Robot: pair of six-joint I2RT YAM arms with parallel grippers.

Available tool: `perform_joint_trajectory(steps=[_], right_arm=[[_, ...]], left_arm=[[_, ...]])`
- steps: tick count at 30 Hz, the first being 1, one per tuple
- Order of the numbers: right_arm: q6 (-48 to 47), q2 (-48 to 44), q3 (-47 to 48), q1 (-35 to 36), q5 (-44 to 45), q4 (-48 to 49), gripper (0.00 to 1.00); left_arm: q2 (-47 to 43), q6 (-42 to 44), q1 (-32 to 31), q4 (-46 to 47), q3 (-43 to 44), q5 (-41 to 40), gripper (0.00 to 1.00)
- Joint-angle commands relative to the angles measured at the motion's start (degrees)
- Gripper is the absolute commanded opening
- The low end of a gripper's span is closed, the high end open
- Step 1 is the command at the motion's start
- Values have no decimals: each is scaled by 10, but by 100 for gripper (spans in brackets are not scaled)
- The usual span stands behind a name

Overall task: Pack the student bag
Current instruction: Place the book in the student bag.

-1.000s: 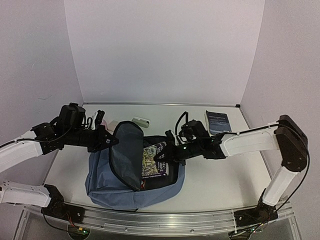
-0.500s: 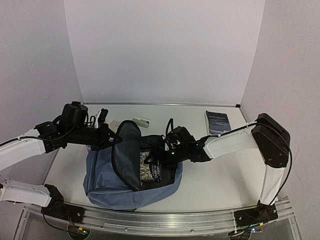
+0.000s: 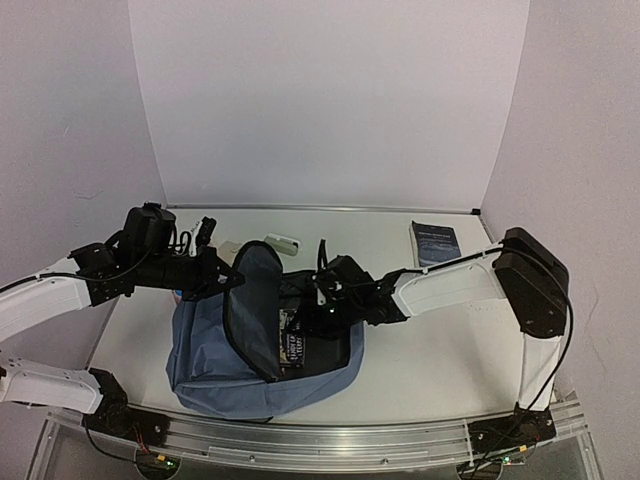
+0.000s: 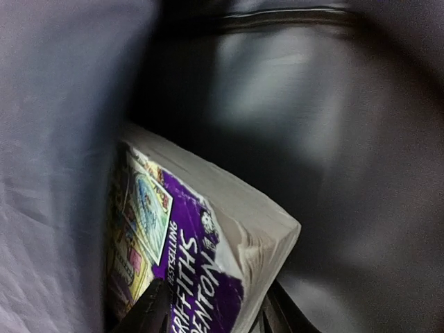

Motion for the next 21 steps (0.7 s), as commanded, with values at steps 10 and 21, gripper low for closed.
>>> perform_joint_trajectory(steps=[10,21], right_arm=[[11,-15,8,25,-29,85,54],[-62,-244,-44,17,102,-72,90]], left_arm=[[-26,2,6,15,-17,-26,0],[26,-41,29,-71,-81,-155,0]])
